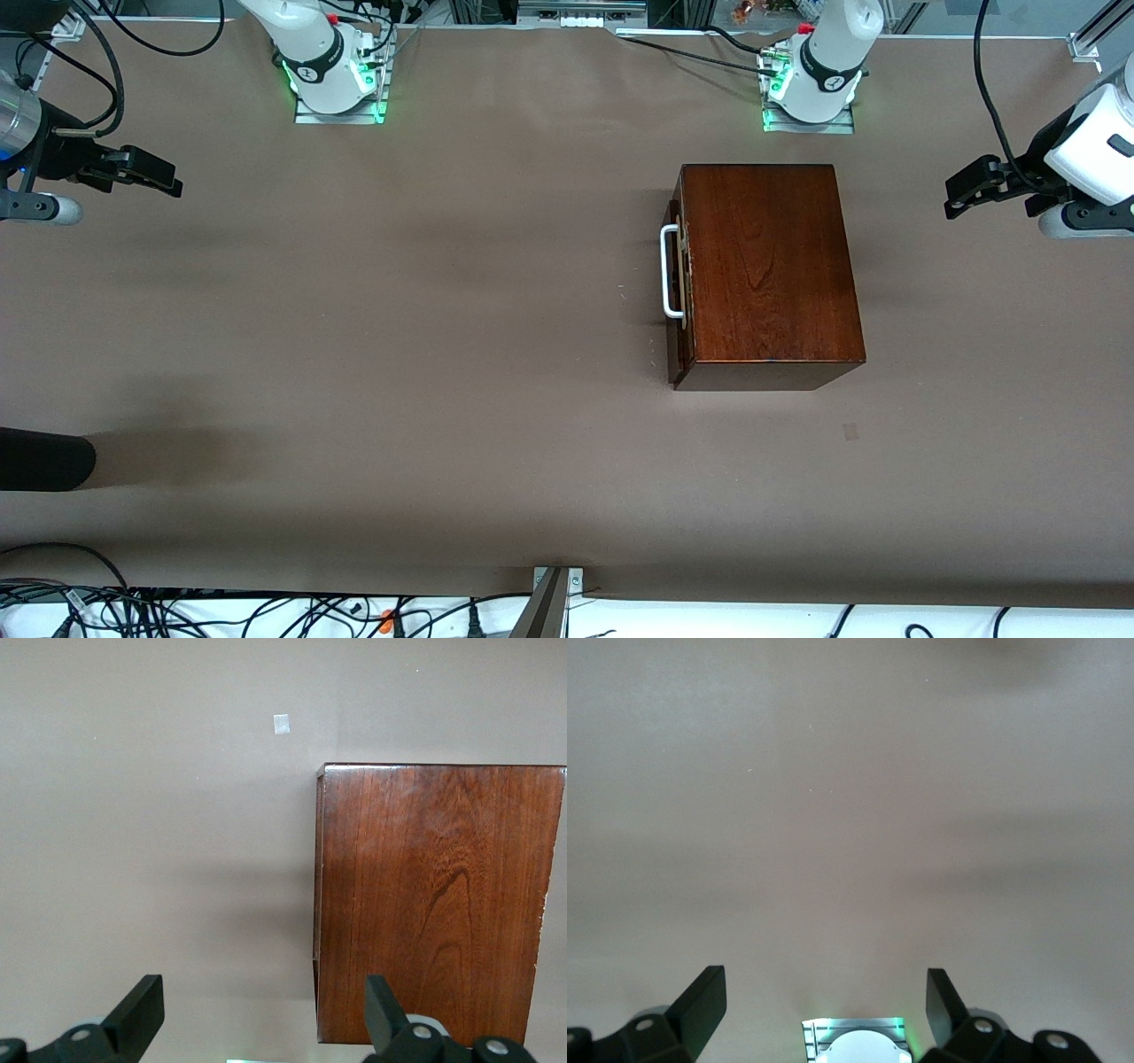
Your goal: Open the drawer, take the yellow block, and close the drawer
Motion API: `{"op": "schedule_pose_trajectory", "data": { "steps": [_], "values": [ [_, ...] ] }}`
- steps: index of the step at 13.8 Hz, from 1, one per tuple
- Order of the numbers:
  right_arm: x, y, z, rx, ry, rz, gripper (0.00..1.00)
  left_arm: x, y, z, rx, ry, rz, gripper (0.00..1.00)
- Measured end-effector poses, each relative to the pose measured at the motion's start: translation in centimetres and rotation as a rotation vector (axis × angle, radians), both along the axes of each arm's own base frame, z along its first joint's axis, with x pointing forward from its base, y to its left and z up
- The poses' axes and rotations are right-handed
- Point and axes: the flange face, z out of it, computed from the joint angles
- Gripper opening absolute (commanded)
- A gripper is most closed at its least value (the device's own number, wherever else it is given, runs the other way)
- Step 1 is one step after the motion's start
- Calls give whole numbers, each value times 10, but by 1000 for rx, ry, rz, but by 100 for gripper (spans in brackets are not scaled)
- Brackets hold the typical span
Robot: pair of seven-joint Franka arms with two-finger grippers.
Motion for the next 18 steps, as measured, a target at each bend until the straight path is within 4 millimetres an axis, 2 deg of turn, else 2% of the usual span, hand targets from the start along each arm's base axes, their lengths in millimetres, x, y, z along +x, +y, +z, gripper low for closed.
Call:
{"op": "schedule_pose_trajectory", "data": {
  "steps": [18],
  "values": [
    [0, 0, -1, 0, 5, -1, 100, 6, 0, 3, -57, -38, 12, 100]
  ]
}}
